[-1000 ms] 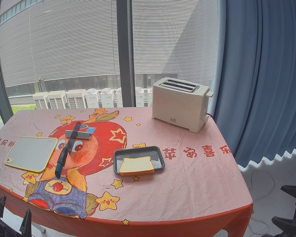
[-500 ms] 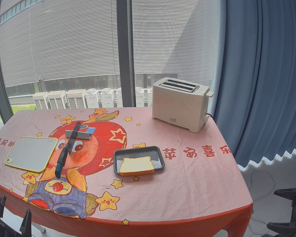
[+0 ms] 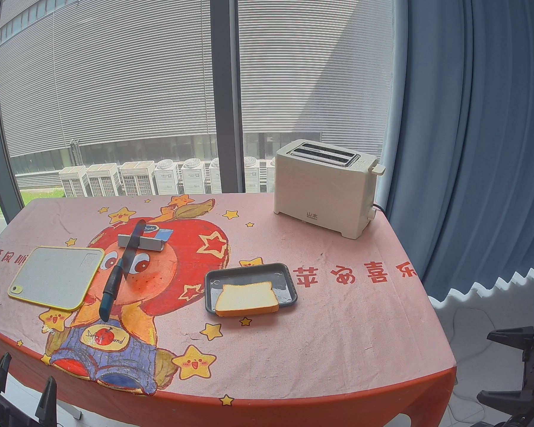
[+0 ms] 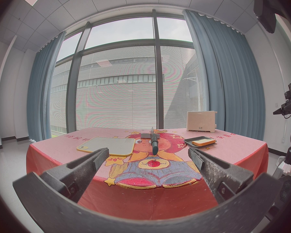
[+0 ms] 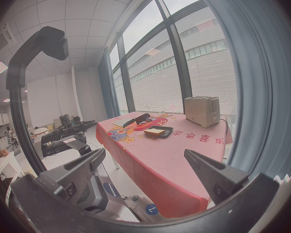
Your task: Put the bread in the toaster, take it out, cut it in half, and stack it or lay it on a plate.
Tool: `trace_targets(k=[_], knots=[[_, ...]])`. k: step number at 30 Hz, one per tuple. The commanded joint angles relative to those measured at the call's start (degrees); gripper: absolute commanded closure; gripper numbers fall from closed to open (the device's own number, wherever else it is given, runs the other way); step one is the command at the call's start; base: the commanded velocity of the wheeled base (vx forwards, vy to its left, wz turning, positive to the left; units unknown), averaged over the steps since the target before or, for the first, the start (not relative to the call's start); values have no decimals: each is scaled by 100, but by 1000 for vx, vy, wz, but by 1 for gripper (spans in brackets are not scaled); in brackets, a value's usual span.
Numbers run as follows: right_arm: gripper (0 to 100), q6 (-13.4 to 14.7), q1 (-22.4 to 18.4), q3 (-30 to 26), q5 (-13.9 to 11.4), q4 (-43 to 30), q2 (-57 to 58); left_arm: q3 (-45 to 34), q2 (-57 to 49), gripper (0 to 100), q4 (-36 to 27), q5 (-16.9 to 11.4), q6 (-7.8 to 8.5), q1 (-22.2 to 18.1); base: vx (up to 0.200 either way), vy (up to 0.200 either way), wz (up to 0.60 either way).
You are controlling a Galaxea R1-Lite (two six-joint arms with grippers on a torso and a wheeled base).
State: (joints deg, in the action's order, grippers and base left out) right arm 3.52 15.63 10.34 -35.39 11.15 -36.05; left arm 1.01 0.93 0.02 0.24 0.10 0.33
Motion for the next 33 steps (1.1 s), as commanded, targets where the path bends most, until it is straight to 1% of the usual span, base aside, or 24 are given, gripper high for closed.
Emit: trace_targets(k=[1,5,8,9,11,12,15,18,19,23,27,33], knots=[[0,-1,133,30,6,168,-429,-101,-93,0,6,2,8,2,0,0,0],[0,-1,292,30,15,352,-693,-101,-93,0,6,2,-1,2,0,0,0],[0,-1,467,39,120,405,-834,-101,-93,0,-2,2,-1,2,0,0,0],[0,-1,467,39,120,405,-834,-101,-93,0,-2,2,-1,2,0,0,0],[0,-1,757,74,322,405,-966,-101,-93,0,-2,2,-1,2,0,0,0],[0,-1,757,74,322,405,-966,-101,-93,0,-2,2,-1,2,0,0,0],[0,-1,1091,118,533,405,-1124,-101,-93,0,6,2,8,2,0,0,0],[0,-1,1338,144,682,414,-1256,-101,-93,0,6,2,-1,2,0,0,0],[0,-1,1469,205,788,405,-1335,-101,-93,0,6,2,-1,2,0,0,0],[0,-1,1680,329,973,414,-1519,-101,-93,0,6,2,8,2,0,0,0],[0,-1,1812,460,999,414,-1686,-101,-93,0,-2,2,-1,2,0,0,0],[0,-1,1847,636,1008,414,-1862,-101,-93,0,-2,2,-1,2,0,0,0]])
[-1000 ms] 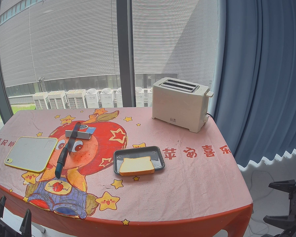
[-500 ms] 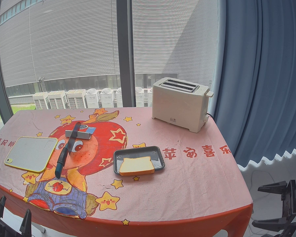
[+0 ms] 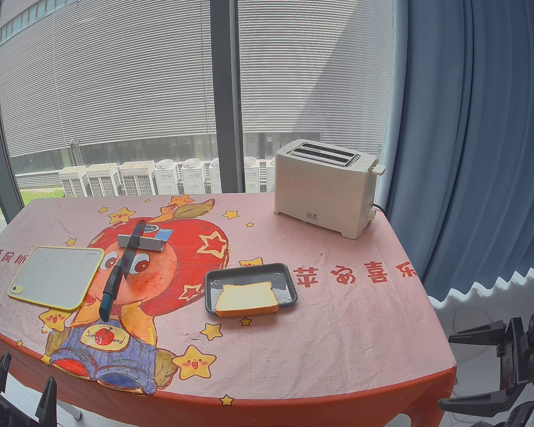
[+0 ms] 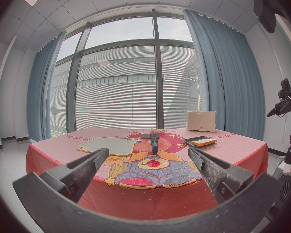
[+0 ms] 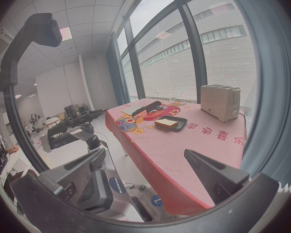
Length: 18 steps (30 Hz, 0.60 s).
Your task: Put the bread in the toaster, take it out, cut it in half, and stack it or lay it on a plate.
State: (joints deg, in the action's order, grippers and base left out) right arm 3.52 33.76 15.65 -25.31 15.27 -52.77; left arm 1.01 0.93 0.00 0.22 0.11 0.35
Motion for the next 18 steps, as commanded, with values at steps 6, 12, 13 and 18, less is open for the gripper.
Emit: trace_targets(k=[6,12,13,18], knots=[[0,-1,35,351,43,2,-427,-101,-93,0,9,4,-2,0,0,0,0],[0,-10,140,737,219,2,-778,-101,-93,0,0,4,-2,0,0,0,0],[0,-10,158,834,219,2,-849,-101,-93,0,9,4,-2,0,0,0,0],[0,-10,298,1186,272,2,-1121,-101,-93,0,9,4,-2,0,0,0,0]])
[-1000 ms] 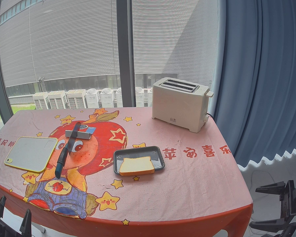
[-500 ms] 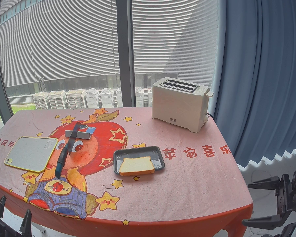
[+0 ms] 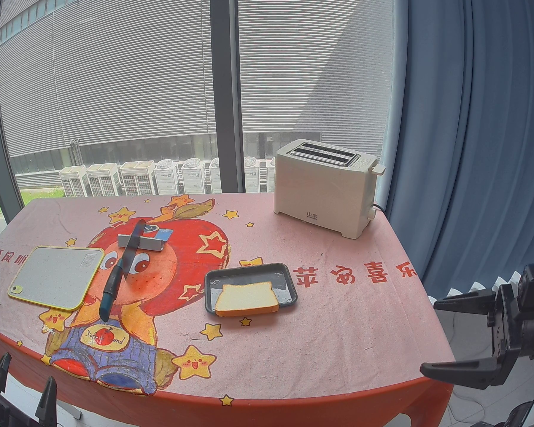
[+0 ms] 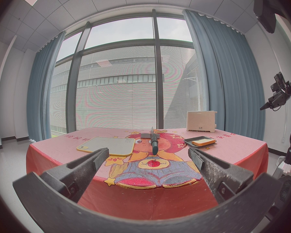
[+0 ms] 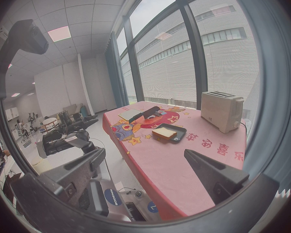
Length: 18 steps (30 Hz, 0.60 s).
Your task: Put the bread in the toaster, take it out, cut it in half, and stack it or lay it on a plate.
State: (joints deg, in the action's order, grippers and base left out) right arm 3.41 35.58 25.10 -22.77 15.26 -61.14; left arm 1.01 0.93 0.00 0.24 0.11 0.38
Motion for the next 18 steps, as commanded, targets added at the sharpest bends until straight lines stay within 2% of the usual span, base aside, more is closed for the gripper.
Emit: trace_targets(k=[1,5,8,18], knots=[[0,1,115,241,18,3,-285,-101,-93,0,9,2,-2,-3,0,0,0],[0,-78,282,390,194,12,-566,-101,-93,0,9,2,7,-3,0,0,0],[0,-315,326,338,291,82,-759,-101,-93,0,9,2,-2,-3,0,0,0],[0,-236,274,338,291,548,-1322,-101,-93,0,0,2,-2,-3,0,0,0]])
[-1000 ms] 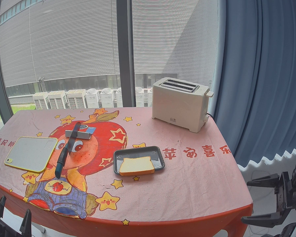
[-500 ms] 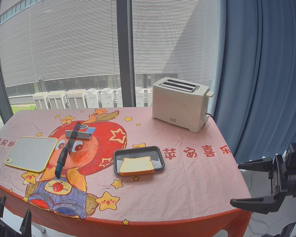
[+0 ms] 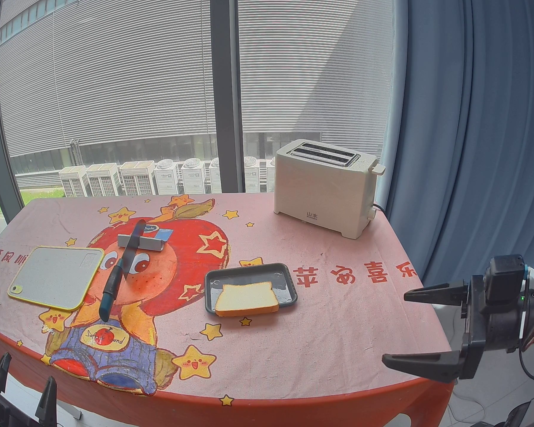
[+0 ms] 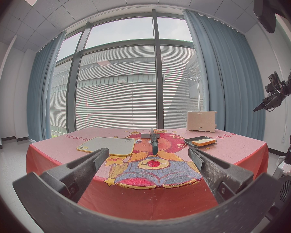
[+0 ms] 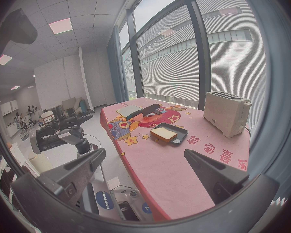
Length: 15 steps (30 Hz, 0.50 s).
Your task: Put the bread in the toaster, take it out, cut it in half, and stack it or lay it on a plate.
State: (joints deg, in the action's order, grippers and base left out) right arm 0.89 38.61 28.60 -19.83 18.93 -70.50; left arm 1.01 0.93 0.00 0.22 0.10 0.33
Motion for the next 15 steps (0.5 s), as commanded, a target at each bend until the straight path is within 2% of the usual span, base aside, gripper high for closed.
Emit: trace_targets(k=[1,5,11,15], knots=[[0,25,-29,-39,-3,304,-509,-101,-93,0,0,4,-1,2,0,0,0],[0,52,-2,-135,32,708,-1010,-101,-93,0,9,4,-1,2,0,0,0],[0,192,42,-267,401,2000,-1968,-101,-93,0,0,4,-1,2,0,0,0],[0,307,121,-311,419,2607,-2293,-101,-93,0,0,4,-1,2,0,0,0]])
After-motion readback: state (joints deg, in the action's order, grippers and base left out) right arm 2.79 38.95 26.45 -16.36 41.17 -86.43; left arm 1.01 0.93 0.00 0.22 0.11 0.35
